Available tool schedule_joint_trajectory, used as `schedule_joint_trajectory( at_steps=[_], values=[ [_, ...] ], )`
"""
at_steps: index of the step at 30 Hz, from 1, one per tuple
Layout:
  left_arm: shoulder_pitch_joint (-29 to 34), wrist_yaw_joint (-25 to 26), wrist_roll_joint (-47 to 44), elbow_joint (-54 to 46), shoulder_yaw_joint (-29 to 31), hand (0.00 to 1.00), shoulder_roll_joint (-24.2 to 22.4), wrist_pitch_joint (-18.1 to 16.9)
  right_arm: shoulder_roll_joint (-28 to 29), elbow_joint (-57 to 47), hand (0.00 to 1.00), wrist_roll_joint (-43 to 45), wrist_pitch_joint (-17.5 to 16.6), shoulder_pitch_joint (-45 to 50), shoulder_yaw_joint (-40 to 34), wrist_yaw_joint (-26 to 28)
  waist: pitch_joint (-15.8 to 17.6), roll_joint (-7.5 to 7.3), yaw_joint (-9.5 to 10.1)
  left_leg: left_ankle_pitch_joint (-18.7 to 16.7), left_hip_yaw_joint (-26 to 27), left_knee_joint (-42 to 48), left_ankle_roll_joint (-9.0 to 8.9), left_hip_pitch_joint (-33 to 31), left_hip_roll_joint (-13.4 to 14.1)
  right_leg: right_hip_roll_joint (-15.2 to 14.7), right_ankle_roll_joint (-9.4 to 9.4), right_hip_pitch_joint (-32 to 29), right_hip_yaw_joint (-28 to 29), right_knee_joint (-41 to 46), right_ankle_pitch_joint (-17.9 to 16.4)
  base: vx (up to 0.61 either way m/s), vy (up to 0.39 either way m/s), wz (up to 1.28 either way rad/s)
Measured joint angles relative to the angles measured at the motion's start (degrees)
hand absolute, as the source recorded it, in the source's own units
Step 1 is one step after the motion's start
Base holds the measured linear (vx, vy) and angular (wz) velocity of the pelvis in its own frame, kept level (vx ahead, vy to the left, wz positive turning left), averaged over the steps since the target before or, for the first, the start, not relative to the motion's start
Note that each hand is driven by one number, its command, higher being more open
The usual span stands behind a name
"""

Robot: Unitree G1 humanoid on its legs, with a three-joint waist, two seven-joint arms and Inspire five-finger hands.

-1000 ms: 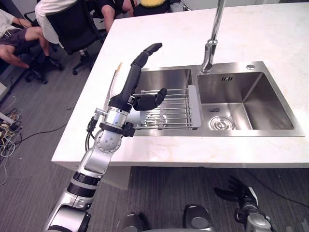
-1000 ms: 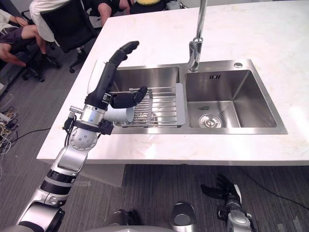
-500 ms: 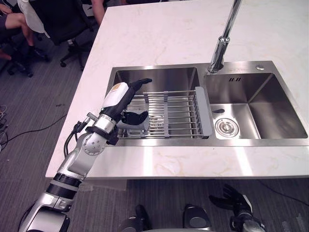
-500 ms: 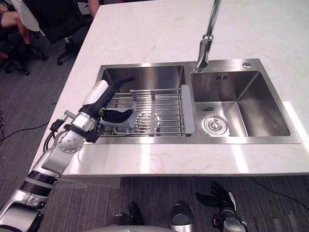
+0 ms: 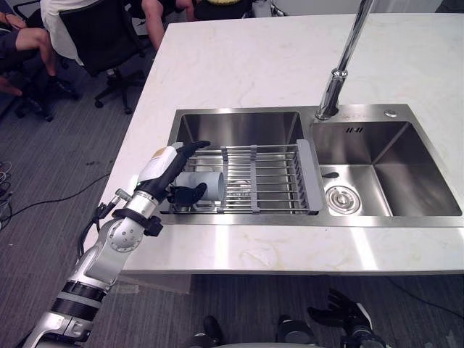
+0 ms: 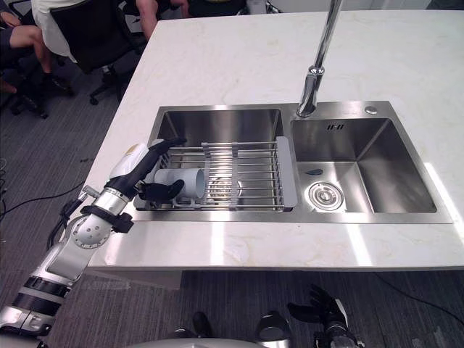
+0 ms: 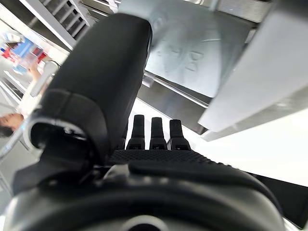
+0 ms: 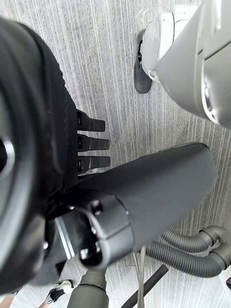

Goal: Walk over to the sink, pick up the cup, carry it to the dishwasher, place the cup inside the dishwasher, then close the dishwasher door

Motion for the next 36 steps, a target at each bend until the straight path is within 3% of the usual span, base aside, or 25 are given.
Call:
schedule_joint_trajectory(
  at_steps=[9,15,28,35,36],
  values=[
    [4.16,1.15,-1.94,0.0,3.05,0.9,-1.76,0.27,0.25,-0.03,0.9,-1.89,0.05,0.22,0.02,-0.1,-0.11,0.07,0.74,2.69,-0.88,-3.6,0.29,0.88,-0.47,0.17,0.14,-0.27,-0.49,-0.8,0.72,-0.05,0.008,0.05],
    [3.91,1.2,2.45,-0.11,2.54,0.9,-1.57,0.2,0.54,-0.03,0.9,-1.91,0.05,0.34,0.17,-0.11,-1.22,0.34,0.49,2.73,-0.75,-4.4,0.34,0.88,-0.8,0.15,0.38,-0.29,-0.39,-1.77,1.02,0.02,0.007,-0.01],
    [-5.35,1.26,13.42,0.4,-8.96,0.9,-0.45,0.44,0.54,-0.06,0.9,-1.84,0.03,-0.57,0.45,-0.32,-1.15,0.54,-1.18,2.72,0.13,-4.5,0.33,0.84,-0.78,0.43,0.28,-1.22,1.41,-2.81,2.33,0.01,0.014,-0.08],
    [-12.24,0.22,17.2,8.2,-13.34,0.9,-0.48,1.49,0.51,-0.07,0.9,-1.84,0.04,-1.47,1.09,-0.54,-0.53,1.21,-2.55,2.7,1.01,-4.52,0.34,0.82,-0.84,0.51,0.04,-1.42,2.54,-3.99,3.28,-0.03,0.033,-0.09],
    [-13.6,-0.35,17.29,9.57,-13.65,0.3,-0.52,1.88,0.52,-0.07,0.9,-1.84,0.06,-1.59,1.12,-0.5,-0.38,1.39,-2.61,2.68,1.23,-4.53,0.32,0.78,-0.84,0.53,0.14,-1.56,2.75,-4.13,3.44,0.0,0.026,-0.09]
  ],
)
